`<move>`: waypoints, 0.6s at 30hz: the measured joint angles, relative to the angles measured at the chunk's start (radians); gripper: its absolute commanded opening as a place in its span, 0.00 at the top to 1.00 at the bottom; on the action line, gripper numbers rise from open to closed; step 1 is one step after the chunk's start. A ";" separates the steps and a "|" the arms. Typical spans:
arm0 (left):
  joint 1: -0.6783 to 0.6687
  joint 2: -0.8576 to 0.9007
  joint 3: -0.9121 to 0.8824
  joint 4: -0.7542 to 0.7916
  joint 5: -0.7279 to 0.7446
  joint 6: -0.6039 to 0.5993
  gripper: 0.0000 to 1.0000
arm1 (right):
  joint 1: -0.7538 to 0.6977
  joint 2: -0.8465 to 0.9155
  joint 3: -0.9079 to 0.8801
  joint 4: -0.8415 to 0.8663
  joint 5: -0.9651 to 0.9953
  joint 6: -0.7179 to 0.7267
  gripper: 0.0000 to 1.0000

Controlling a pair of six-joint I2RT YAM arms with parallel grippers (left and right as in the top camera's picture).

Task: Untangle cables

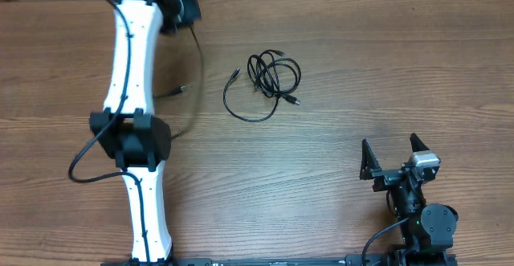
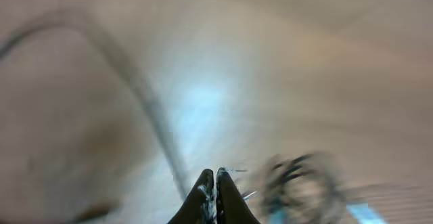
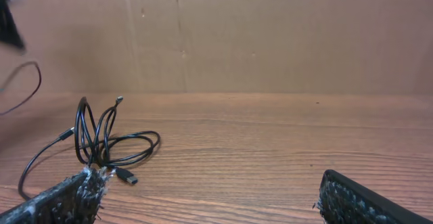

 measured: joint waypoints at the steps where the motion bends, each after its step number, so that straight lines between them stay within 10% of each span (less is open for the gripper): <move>1: 0.006 -0.004 0.056 0.006 0.023 -0.008 0.96 | 0.000 0.000 0.000 0.000 0.000 0.000 0.00; 10: 0.067 -0.017 0.308 0.117 0.105 -0.104 0.95 | 0.000 0.000 0.000 0.000 0.000 0.000 0.00; 18: 0.079 -0.021 0.211 -0.094 -0.029 0.007 0.76 | 0.000 0.000 0.000 -0.001 0.000 0.000 0.00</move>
